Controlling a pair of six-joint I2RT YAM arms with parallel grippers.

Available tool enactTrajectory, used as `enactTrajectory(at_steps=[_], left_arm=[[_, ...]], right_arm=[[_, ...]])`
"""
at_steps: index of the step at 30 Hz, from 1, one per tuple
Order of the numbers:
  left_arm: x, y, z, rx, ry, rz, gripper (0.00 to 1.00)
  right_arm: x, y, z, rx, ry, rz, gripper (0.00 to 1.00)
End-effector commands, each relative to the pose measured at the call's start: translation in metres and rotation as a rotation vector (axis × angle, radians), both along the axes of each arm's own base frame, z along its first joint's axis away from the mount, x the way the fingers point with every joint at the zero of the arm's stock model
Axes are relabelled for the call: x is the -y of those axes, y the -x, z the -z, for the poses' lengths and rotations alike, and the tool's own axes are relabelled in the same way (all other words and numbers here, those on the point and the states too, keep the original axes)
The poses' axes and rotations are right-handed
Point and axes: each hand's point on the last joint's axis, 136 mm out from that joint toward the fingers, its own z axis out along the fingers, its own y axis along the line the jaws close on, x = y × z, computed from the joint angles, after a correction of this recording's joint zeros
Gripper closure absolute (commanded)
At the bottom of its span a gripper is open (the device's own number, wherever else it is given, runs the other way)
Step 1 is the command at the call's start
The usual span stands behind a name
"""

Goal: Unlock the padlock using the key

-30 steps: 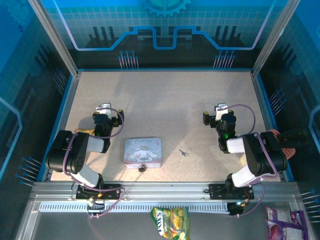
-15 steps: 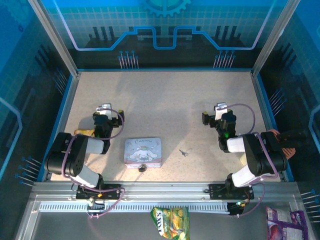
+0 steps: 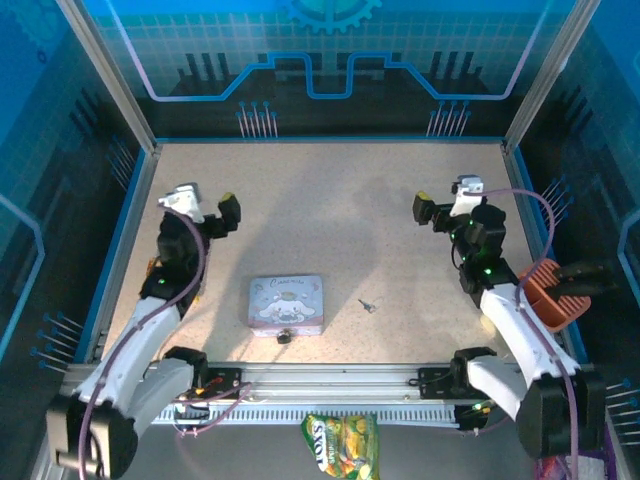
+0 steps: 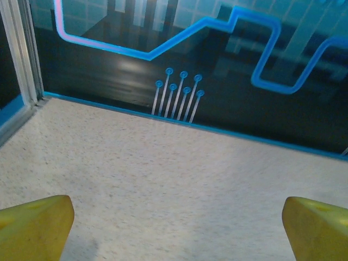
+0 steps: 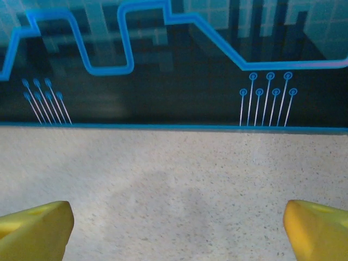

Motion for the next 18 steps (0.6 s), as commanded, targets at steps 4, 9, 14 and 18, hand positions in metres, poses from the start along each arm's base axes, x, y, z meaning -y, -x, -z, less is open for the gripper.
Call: enactTrajectory(at_steps=[4,9,14,18], left_arm=[[-0.019,0.074,0.028,-0.276,0.278,-0.165,0.01],[-0.025,0.108,0.042,-0.291,0.319,-0.185,0.01],[0.01,0.104,0.058,-0.377,0.381,-0.009,0.01],[0.034,0.096,0.088,-0.499,0.363,0.063,0.01]], right_arm=[[0.037,0.053,0.031,-0.358,-0.432,0.242,0.0],[0.018,0.072,0.037,-0.376,-0.517,0.09,0.01],[-0.012,0.086,0.049,-0.528,-0.397,-0.006,0.03],[-0.04,0.097,0.061,-0.593,-0.202,-0.08,0.04]])
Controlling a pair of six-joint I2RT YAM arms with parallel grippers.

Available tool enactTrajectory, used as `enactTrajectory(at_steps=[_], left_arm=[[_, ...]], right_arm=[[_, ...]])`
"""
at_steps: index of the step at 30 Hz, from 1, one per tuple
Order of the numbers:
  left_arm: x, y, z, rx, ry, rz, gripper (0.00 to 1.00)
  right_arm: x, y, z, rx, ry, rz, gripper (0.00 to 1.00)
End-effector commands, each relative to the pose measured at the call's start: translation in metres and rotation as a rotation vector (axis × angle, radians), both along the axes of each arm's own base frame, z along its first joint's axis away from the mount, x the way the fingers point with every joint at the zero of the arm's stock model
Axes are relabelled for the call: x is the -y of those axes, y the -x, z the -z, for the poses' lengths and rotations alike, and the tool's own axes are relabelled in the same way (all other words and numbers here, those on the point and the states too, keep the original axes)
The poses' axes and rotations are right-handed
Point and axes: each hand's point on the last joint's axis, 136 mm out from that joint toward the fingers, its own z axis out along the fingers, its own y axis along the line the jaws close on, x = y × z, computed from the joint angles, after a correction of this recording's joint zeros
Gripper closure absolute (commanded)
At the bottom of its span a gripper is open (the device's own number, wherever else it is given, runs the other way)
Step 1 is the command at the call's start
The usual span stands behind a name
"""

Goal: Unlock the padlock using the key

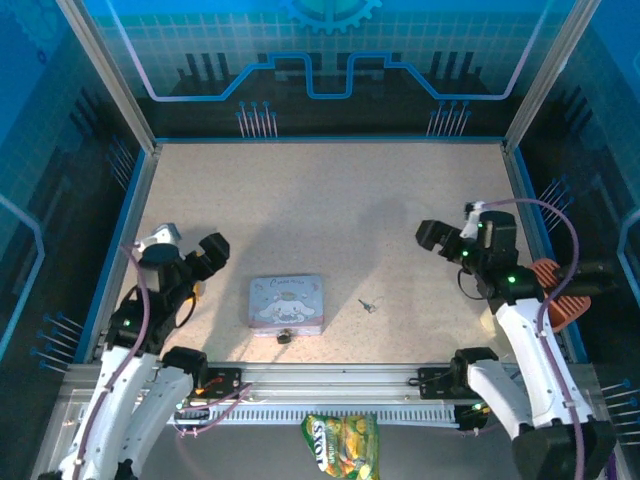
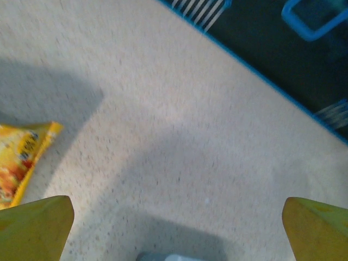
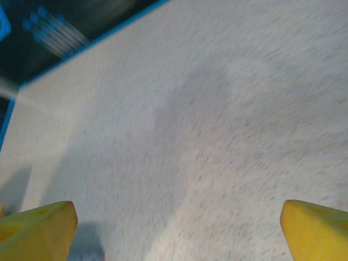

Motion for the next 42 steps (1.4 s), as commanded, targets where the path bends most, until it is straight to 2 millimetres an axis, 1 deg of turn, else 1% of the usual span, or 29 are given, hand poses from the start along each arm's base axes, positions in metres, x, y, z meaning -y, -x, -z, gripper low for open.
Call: enactTrajectory(at_steps=[1,4,6,9,11,13,17,20,23,25,29,31,35,42], left_arm=[[0.031,0.002,0.034,-0.125,0.035,0.119,0.01],[0.057,0.004,0.04,-0.127,0.025,0.198,0.01],[0.07,0.007,0.043,-0.125,-0.002,0.24,0.01],[0.081,0.01,0.05,-0.127,-0.023,0.275,0.01],[0.087,0.01,0.053,-0.123,-0.008,0.287,0.01],[0.092,0.01,0.055,-0.125,0.003,0.296,0.01],[0.104,0.014,0.057,-0.134,0.02,0.325,0.01],[0.113,0.013,0.057,-0.109,0.037,0.347,0.01],[0.119,0.01,0.061,-0.102,0.054,0.351,0.01],[0.122,0.009,0.063,-0.099,0.066,0.357,0.01],[0.128,0.007,0.065,-0.097,0.072,0.368,0.01],[0.13,0.007,0.064,-0.089,0.077,0.376,0.01],[0.129,0.007,0.064,-0.08,0.072,0.375,0.01],[0.13,0.004,0.063,-0.067,0.078,0.368,0.01]], right_arm=[[-0.018,0.019,0.01,-0.062,0.151,-0.108,0.03],[-0.041,0.033,0.031,-0.136,0.204,-0.193,0.06],[-0.055,0.041,0.046,-0.183,0.204,-0.238,0.08],[-0.072,0.052,0.075,-0.275,0.183,-0.272,0.12],[-0.089,0.061,0.094,-0.347,0.13,-0.317,0.16],[-0.102,0.07,0.11,-0.41,0.111,-0.348,0.2],[-0.108,0.081,0.142,-0.516,0.146,-0.328,0.26],[-0.116,0.085,0.157,-0.565,0.128,-0.313,0.34],[-0.119,0.089,0.166,-0.597,0.13,-0.302,0.4],[-0.119,0.089,0.169,-0.601,0.142,-0.296,0.43],[-0.117,0.091,0.176,-0.616,0.156,-0.283,0.46],[-0.119,0.092,0.179,-0.625,0.145,-0.28,0.48],[-0.128,0.091,0.184,-0.635,0.129,-0.292,0.51],[-0.13,0.089,0.195,-0.65,0.175,-0.315,0.57]])
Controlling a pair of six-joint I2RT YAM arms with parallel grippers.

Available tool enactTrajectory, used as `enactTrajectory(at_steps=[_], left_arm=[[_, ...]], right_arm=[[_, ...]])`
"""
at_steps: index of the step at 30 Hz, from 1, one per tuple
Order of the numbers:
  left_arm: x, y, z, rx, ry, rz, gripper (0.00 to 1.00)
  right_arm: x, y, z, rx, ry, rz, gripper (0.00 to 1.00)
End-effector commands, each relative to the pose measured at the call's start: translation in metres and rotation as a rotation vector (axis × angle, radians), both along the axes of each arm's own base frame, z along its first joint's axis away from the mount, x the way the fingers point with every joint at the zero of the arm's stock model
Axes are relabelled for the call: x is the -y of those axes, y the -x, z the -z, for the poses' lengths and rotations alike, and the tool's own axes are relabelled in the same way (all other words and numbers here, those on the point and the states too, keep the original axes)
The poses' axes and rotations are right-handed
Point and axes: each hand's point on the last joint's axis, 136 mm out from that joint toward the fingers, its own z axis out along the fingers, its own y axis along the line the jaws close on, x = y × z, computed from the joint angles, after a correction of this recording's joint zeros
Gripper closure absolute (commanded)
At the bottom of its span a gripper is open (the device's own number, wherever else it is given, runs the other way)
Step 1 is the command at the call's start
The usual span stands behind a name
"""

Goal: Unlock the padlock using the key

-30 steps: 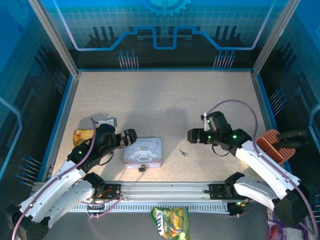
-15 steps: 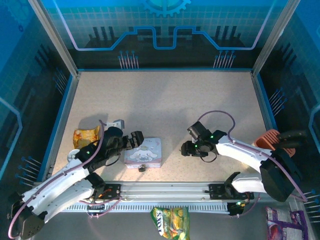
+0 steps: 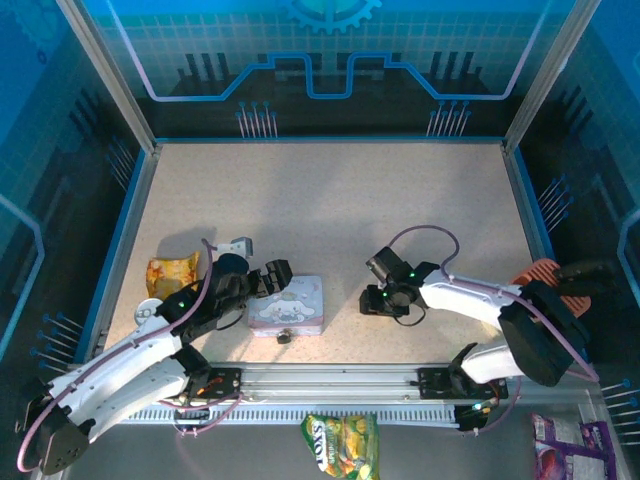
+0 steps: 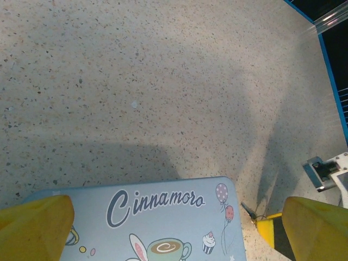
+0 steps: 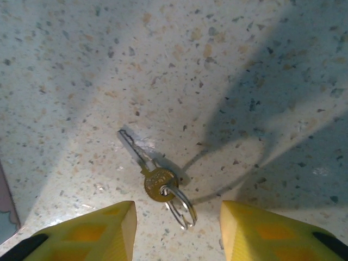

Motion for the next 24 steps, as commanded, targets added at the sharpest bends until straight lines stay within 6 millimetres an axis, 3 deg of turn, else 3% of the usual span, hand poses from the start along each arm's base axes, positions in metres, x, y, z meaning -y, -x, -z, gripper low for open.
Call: enactTrajectory(at_steps=[1,10,24], left_arm=[[0.001,-0.003,-0.003,0.023,0.003,-0.006,0.01],[0.005,-0.007,-0.015,0.032,0.007,0.001,0.01],[0.005,-0.007,-0.019,-0.026,-0.028,-0.007,0.01]], right_arm=[[-0.006,0.0,0.003,-0.002,0.004,-0.026,0.57],[-0.017,0.0,0.012,-0.006,0.012,-0.083,0.64],[-0.027,0.003,0.012,0.043,0.257,-0.254,0.77]])
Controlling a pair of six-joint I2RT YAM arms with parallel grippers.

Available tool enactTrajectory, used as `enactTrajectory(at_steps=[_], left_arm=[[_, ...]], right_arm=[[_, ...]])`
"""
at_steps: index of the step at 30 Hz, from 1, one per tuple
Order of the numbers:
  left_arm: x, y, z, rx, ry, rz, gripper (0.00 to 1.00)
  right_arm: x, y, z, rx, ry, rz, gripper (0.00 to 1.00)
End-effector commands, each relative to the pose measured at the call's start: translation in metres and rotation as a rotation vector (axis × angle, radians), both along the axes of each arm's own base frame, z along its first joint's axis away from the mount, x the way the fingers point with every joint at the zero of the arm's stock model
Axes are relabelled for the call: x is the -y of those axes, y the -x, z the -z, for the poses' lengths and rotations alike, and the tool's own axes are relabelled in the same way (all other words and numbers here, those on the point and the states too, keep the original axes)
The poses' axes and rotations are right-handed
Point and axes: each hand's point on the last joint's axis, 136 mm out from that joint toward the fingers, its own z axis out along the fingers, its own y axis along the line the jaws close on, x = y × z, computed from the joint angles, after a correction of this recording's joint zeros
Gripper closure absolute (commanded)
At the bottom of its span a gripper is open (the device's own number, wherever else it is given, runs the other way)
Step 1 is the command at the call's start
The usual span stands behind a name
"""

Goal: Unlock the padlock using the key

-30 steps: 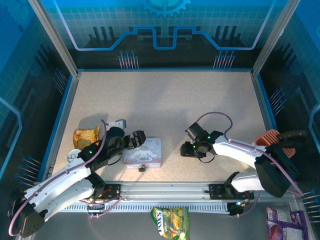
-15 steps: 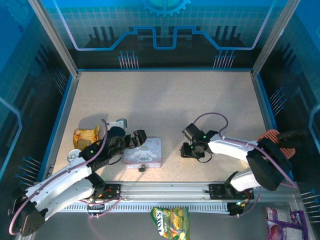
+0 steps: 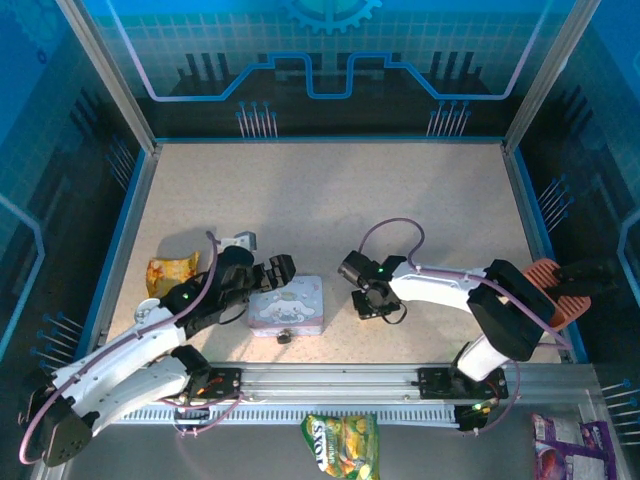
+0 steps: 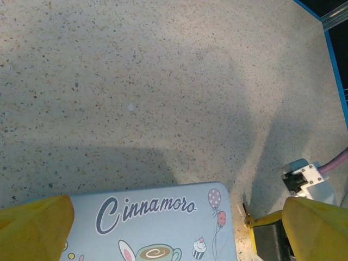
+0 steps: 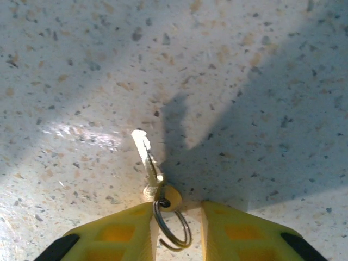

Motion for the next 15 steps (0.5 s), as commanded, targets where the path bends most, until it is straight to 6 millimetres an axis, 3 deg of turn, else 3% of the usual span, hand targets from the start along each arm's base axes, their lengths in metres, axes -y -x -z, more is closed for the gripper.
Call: enactTrajectory(at_steps=[1,9,15], left_arm=[[0.0,0.0,-0.011,0.0,-0.01,-0.004,0.01],[-0.004,0.006,-0.012,-0.03,0.004,-0.017,0.01],[0.013,0.003,-0.028,-0.023,0.115,0.002,0.01]], right_arm=[[-0.018,0.002,0.005,0.006,-0.021,-0.053,0.79],[-0.01,-0.002,-0.009,0.084,-0.018,-0.033,1.0],[-0.016,-0.014,-0.061,0.255,-0.136,-0.051,1.0]])
